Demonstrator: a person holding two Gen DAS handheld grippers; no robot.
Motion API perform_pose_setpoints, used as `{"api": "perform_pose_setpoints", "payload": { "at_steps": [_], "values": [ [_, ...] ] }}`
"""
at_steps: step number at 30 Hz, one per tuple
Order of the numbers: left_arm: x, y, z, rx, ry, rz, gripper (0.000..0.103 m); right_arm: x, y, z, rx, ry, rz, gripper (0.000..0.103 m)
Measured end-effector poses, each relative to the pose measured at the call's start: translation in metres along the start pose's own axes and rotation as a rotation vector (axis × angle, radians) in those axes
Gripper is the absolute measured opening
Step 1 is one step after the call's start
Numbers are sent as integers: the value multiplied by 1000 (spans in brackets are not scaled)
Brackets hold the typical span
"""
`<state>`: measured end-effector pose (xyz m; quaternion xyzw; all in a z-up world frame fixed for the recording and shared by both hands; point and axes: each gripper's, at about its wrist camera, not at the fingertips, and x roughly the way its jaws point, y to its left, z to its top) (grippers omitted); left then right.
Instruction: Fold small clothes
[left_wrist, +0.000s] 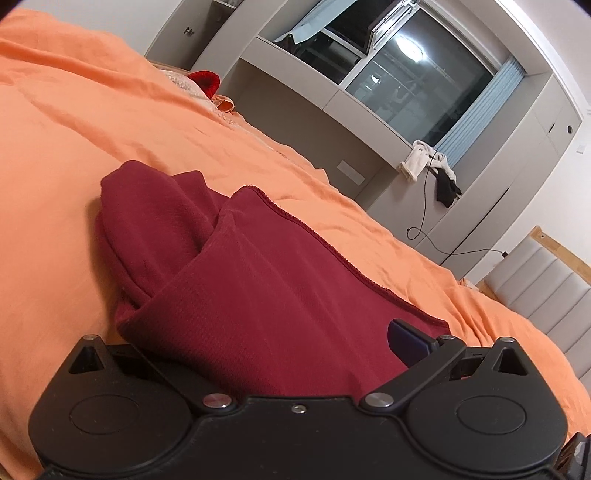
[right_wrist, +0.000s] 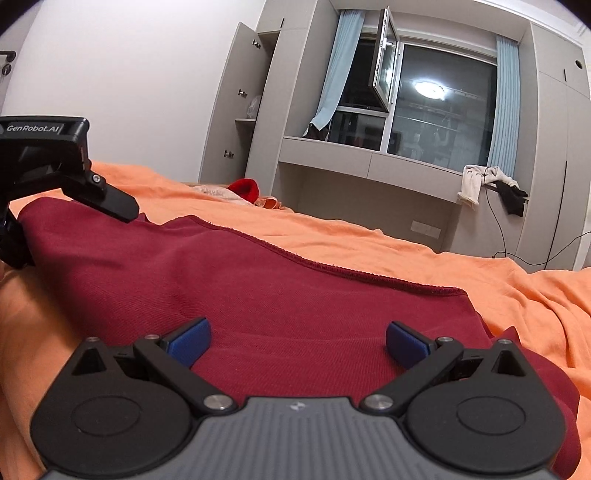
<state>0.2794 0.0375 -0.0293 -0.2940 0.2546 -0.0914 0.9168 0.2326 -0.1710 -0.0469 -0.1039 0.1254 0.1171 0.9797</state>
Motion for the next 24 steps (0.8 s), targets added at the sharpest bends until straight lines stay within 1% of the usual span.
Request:
{"api": "perform_pose_setpoints", "payload": {
  "at_steps": [7, 9, 12, 14, 17, 21, 24],
  "values": [
    [0, 1, 0, -2, -12, 2, 102, -3, 0, -1, 2, -9, -2, 103],
    [-2, 0, -3, 9, -38, 24, 102, -3, 0, -2, 4, -9, -1, 103],
    [1, -13, -9, 90, -51, 86, 102, -3, 0, -2, 9, -8, 0, 103],
    [1, -17, -11, 129, -63, 111, 102, -4, 0, -2, 14, -7, 1, 103],
    [-1, -17, -9, 118, -96, 129, 101, -5, -2, -1, 22, -2, 5, 103],
    [-2, -11, -4, 64, -138, 168, 93, -8, -7, 2, 33, 23, 30, 103],
    [-3, -17, -8, 69, -164, 200, 84, -15, -13, 7, 19, 50, 71, 103]
  ]
}}
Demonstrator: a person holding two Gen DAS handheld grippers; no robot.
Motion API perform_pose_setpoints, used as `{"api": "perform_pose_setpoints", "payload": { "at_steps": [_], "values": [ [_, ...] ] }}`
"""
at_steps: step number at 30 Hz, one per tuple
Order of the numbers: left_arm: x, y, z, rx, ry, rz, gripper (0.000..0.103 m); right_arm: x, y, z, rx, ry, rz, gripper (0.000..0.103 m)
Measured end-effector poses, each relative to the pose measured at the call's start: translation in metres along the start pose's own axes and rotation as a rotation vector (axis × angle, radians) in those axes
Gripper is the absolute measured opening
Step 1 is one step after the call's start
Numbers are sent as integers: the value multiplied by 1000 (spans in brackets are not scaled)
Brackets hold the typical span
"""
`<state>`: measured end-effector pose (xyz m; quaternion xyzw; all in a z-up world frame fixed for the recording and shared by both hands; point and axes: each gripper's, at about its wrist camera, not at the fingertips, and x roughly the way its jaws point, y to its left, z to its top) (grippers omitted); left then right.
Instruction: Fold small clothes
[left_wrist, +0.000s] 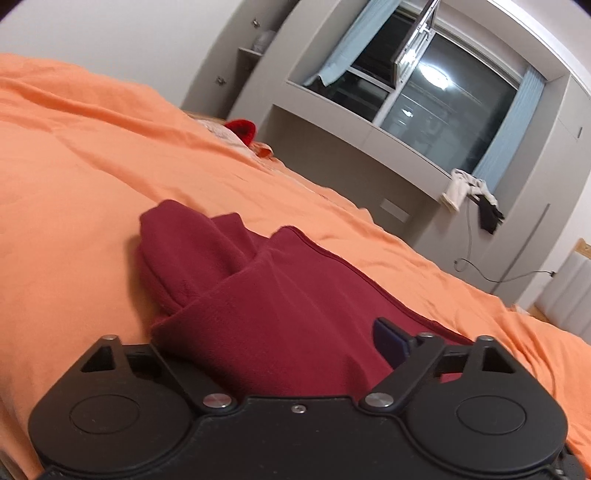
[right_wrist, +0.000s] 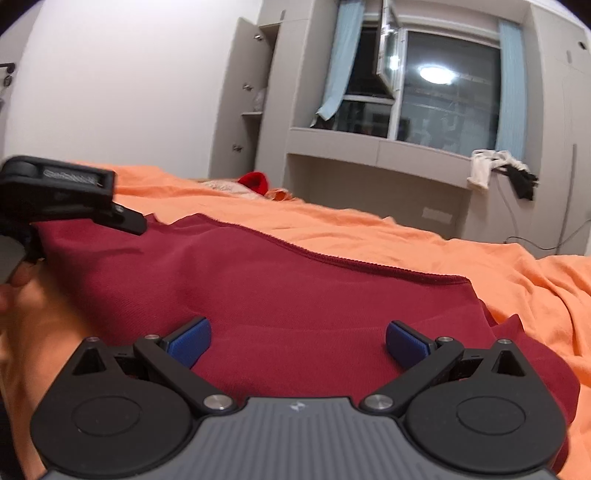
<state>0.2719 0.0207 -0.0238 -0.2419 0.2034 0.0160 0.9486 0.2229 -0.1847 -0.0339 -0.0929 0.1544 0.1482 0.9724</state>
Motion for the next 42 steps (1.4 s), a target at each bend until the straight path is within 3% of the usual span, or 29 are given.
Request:
{"api": "perform_pose_setpoints", "payload": {
  "at_steps": [5, 10, 12, 17, 23, 27, 31, 34, 38, 42],
  "values": [
    [-2, -6, 4, 19, -20, 26, 67, -16, -20, 10, 13, 34, 82, 103],
    [-4, -29, 12, 144, -58, 72, 26, -43, -44, 12, 63, -6, 84, 103],
    [-4, -44, 15, 206, -71, 71, 15, -52, -54, 12, 73, -26, 66, 103],
    [-8, -96, 24, 395, -124, 4, 13, -73, -85, 15, 134, -66, -4, 103],
    [-17, -176, 18, 575, -150, -128, 13, -98, -130, 26, 174, -141, -156, 103],
    [-22, -223, -4, 680, -129, -229, 13, -109, -170, 31, 256, -167, -234, 103],
    [-25, -257, -47, 836, -70, -323, 14, -111, -207, 26, 350, -152, -290, 103],
    [-21, -265, -81, 941, -10, -353, 16, -108, -229, 18, 441, -117, -290, 103],
    [-20, -256, -112, 1017, 42, -365, 19, -100, -249, 5, 558, -60, -224, 103],
    [-23, -249, -118, 1007, 79, -411, 39, -88, -257, -2, 626, -25, -186, 103]
  ]
}}
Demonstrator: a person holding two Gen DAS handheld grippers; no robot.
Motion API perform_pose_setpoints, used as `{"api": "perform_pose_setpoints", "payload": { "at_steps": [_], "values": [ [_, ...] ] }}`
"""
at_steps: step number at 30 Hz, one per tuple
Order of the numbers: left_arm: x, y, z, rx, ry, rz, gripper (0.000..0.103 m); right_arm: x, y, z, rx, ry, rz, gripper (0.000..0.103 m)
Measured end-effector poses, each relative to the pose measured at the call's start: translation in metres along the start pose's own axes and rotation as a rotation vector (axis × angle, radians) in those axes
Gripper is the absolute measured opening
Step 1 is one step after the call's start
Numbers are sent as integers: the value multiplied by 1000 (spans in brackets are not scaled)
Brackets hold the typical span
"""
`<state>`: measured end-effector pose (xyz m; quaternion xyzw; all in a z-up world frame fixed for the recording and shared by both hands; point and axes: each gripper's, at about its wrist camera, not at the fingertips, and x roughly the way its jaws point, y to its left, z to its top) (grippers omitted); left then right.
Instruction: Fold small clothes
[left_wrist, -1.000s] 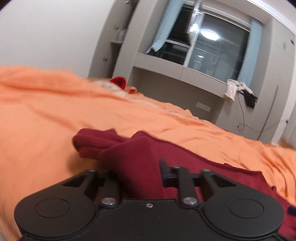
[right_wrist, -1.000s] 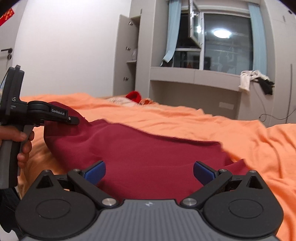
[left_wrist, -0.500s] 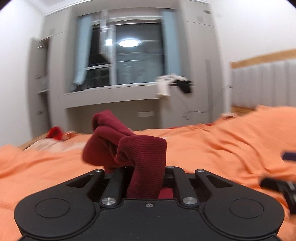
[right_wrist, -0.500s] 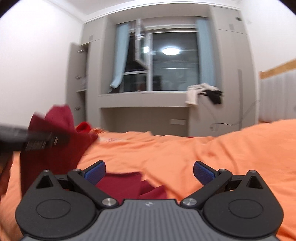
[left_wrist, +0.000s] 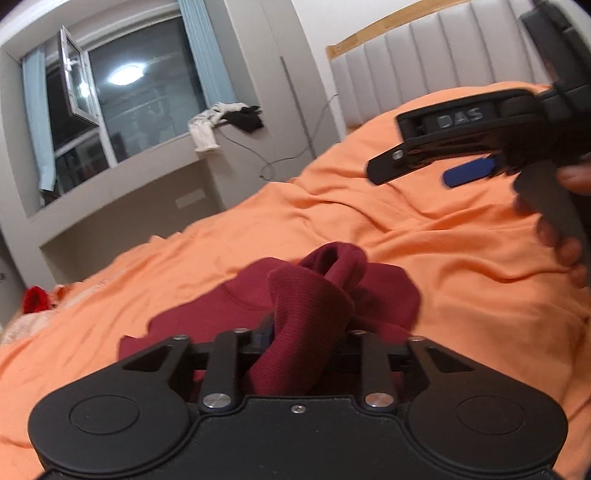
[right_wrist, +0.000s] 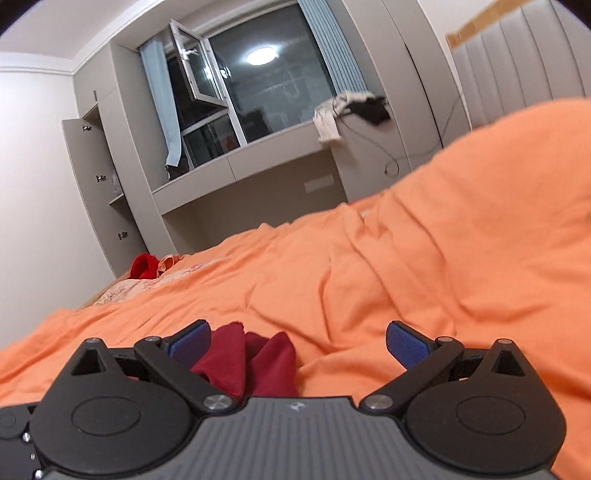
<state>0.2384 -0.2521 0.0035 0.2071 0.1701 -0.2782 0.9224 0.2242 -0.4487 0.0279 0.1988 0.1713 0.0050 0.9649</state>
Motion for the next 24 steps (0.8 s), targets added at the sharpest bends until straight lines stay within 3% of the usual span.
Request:
{"api": "perform_pose_setpoints", "payload": {
  "at_steps": [3, 6, 12, 14, 17, 19, 21, 24],
  "values": [
    [-6, 2, -2, -3, -21, -45, 55, 10, -4, -1, 34, 22, 8, 103],
    [-12, -3, -2, 16, -44, -63, 64, 16, -2, -5, 74, 43, 37, 103],
    [-29, -5, 3, 3, -113, -84, 67, 31, 2, -5, 204, 63, 198, 103],
    [-33, -5, 3, -3, -126, -91, 66, 44, 5, -6, 220, 85, 224, 94],
    [-34, -5, 4, 9, -127, -93, 52, 70, 13, -10, 185, 159, 211, 77],
    [-32, -6, 4, 20, -114, -82, 32, 85, 18, -15, 154, 210, 167, 66],
    [-30, -3, 2, 7, -105, -86, 27, 95, 21, -21, 136, 252, 134, 51],
    [-29, 0, 0, -25, -99, -102, 18, 97, 23, -25, 139, 280, 151, 37]
  ]
}}
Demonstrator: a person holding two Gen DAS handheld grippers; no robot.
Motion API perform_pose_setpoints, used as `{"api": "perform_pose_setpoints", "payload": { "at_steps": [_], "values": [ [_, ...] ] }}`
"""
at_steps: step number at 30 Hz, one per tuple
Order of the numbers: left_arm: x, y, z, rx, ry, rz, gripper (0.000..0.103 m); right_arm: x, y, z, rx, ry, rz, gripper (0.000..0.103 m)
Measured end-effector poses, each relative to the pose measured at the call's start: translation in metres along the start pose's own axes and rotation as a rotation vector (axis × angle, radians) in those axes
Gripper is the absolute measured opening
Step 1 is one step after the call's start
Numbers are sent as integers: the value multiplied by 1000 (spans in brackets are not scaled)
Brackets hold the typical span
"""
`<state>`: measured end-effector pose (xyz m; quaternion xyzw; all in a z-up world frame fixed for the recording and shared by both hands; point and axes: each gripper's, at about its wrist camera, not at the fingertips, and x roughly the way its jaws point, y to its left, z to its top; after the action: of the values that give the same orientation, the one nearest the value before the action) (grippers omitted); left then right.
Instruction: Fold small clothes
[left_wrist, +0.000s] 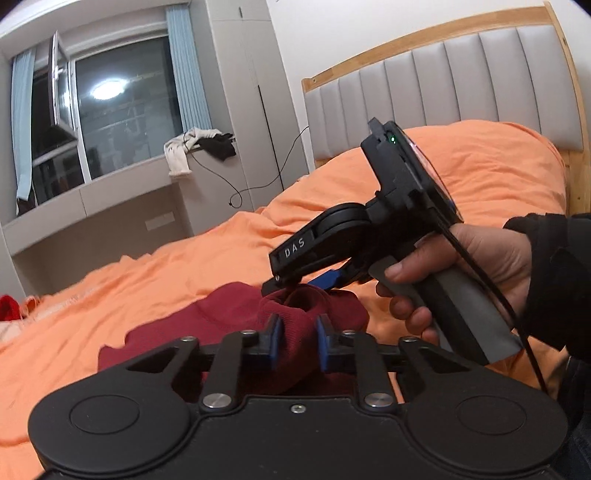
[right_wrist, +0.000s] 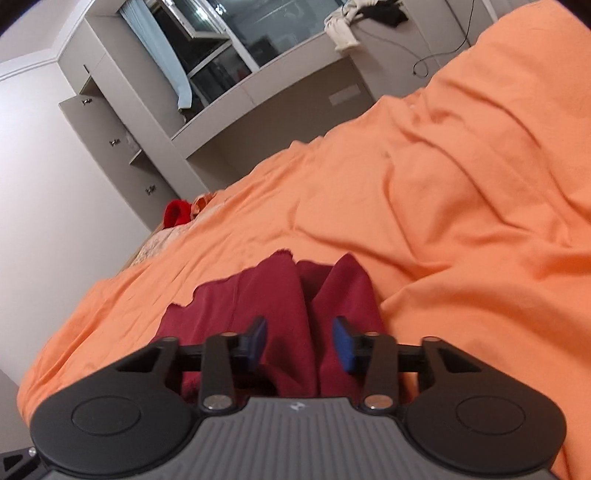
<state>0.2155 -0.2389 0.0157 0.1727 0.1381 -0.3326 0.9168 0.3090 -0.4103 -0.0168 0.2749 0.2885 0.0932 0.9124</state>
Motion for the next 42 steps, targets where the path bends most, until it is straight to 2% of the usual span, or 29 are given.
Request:
{"api": "perform_pose_setpoints", "payload": {
  "at_steps": [4, 5, 14, 18, 22, 27, 29, 32, 34, 35, 37, 38, 40, 41, 42],
  "values": [
    [-1, -2, -2, 9, -2, -3, 15, -1, 5, -4, -24, 9, 9, 10],
    [-1, -2, -2, 10, -1, -4, 15, -1, 6, -5, -34, 5, 16, 6],
    [-1, -11, 4, -8, -29, -22, 14, -47, 23, 1, -157, -148, -2, 4],
    [7, -23, 0, -2, -11, -47, 14, -56, 13, 4, -130, -152, -32, 4],
    [15, -30, -5, -6, 18, -68, 15, -53, 2, -1, -110, -115, -65, 5],
    [24, -26, -13, -46, 58, -97, 19, -49, -9, -10, -82, -71, -95, 19],
    [23, -26, -15, -56, 59, -106, 23, -51, -11, -11, -75, -72, -99, 46],
    [21, -24, -17, -79, 48, -123, 33, -57, -13, -11, -49, -90, -73, 71],
    [19, -21, -16, -109, 35, -144, 47, -59, -14, -11, -33, -95, -50, 80],
    [18, -20, -16, -127, 26, -153, 51, -59, -13, -10, -30, -95, -48, 86],
    [12, -16, -14, -163, 0, -172, 68, -59, -13, -10, -32, -96, -49, 92],
    [8, -14, -14, -179, -16, -177, 72, -58, -12, -10, -34, -95, -52, 94],
    [0, -10, -8, -203, -57, -164, 86, -57, -12, -11, -33, -93, -56, 100],
    [-7, -8, -5, -209, -82, -145, 89, -56, -12, -11, -28, -91, -56, 103],
    [-13, -6, -2, -213, -112, -124, 96, -55, -12, -11, -21, -90, -56, 103]
  ]
}}
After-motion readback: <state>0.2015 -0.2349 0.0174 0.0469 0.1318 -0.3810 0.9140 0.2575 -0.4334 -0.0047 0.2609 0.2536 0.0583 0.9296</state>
